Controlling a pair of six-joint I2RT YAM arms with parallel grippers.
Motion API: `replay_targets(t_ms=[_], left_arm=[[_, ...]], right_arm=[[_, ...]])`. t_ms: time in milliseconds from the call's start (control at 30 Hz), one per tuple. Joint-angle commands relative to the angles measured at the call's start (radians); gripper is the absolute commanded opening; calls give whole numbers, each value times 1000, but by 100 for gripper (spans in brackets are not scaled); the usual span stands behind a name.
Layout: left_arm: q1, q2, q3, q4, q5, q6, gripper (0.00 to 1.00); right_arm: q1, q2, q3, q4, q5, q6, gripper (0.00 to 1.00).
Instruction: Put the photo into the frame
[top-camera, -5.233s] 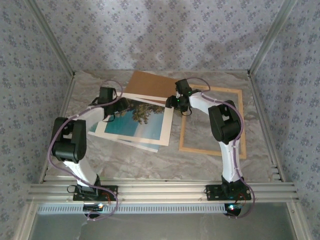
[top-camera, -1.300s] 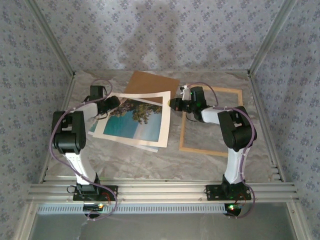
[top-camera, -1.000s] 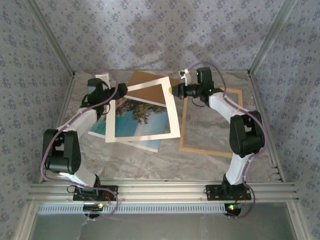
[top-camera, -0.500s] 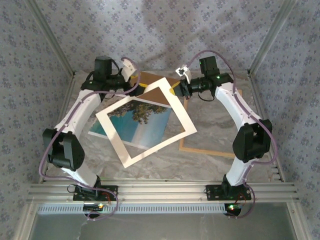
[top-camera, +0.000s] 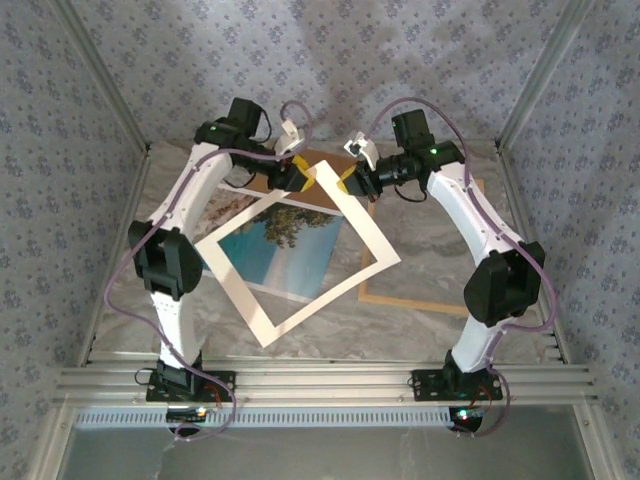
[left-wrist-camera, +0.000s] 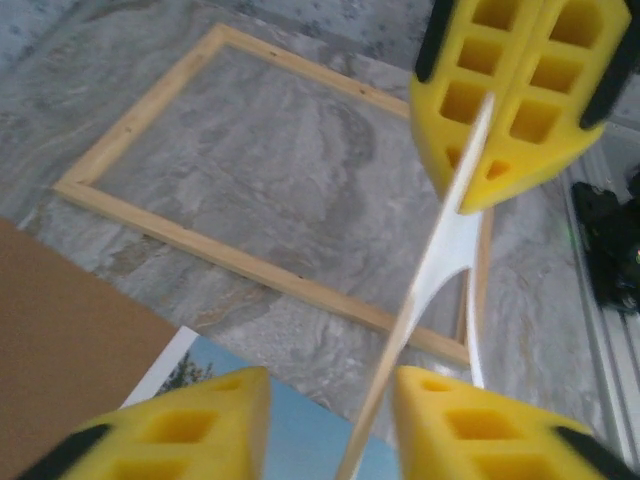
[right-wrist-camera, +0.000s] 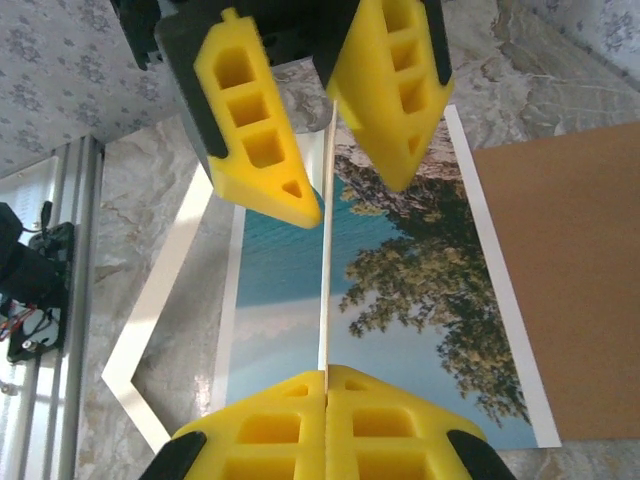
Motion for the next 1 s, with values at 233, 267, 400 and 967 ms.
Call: replay_targets(t_ms=[233,267,400,967], left_arm=[[-6,113,255,-305,71,30,0],[-6,112,260,-298,68,13,0],[0,93,287,-240,20,-95,0],[14,-39,315,-111,-66,-383,0]], right_arm=[[5,-30,35,22,148,28,0],[6,-33,31,35,161,45,0],[-4,-61,1,112,231,159,27],[-213,-429,-741,797,376,767,91]])
